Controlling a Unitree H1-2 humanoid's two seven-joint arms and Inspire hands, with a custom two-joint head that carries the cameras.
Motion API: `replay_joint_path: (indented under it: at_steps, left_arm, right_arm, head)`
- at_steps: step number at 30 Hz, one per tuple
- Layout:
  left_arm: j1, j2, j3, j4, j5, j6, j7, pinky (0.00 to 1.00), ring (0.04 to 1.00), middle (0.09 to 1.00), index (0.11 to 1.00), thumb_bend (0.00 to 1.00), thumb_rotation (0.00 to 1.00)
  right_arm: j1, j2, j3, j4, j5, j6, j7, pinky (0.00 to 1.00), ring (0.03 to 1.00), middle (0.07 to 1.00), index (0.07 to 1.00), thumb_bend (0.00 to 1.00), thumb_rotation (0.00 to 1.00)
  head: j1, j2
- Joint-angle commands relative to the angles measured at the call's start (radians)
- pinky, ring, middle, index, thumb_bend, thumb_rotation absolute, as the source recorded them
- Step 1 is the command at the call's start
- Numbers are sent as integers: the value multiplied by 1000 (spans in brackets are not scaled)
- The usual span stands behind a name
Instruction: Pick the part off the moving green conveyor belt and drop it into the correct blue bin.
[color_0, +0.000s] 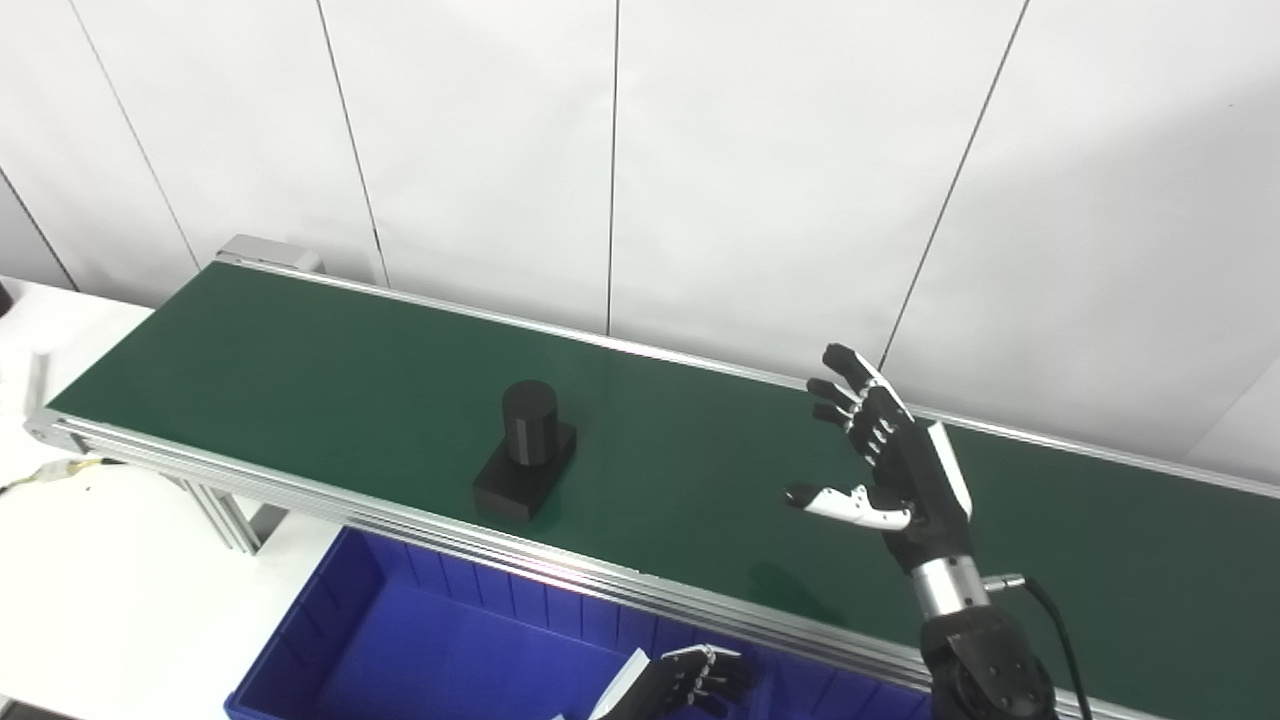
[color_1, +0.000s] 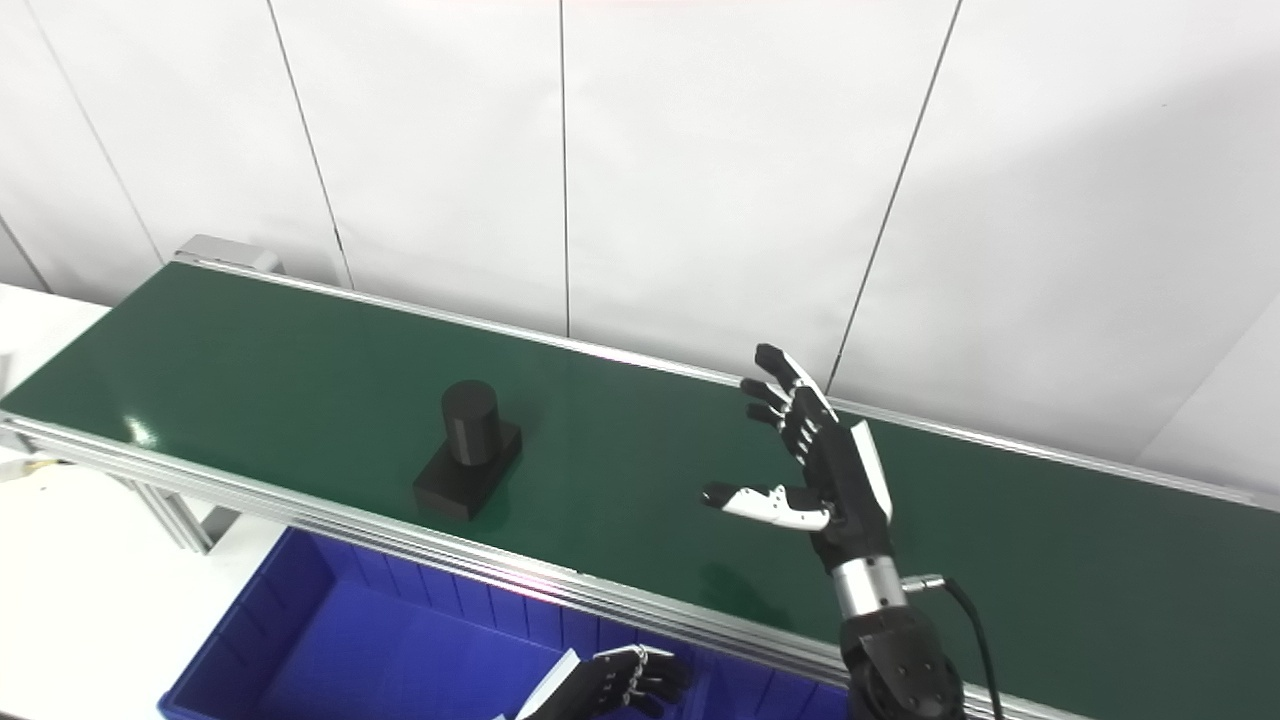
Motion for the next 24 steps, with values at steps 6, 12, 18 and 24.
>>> replay_joint_path:
  at_steps: [6, 12, 18, 24]
  left_arm:
    - [-12, 3, -17, -40, 9, -38, 9, 632, 708, 730, 702, 918, 23]
    - [0, 4, -18, -58, -8, -38, -10, 659, 719, 731, 700, 911, 10]
    - [11, 9, -21, -83, -5, -38, -5, 655, 709, 724, 696, 914, 19]
    - [16, 14, -16, -94, -15, -38, -22, 645, 720, 729, 696, 916, 51]
  right_arm:
    - [-54, 16, 14, -13, -42, -3, -39, 816, 865, 922, 914, 1000, 257]
    - [-40, 20, 28, -6, -63, -2, -51, 785, 846, 916, 908, 1000, 249]
    - [-29, 30, 45, 28, -90, -14, -66, 769, 832, 906, 902, 1000, 249]
    - [-23, 35, 49, 41, -103, -11, -84, 751, 815, 894, 896, 1000, 244]
  head:
    - [-3, 13]
    - [2, 27]
    - [-2, 40]
    - [-16, 51]
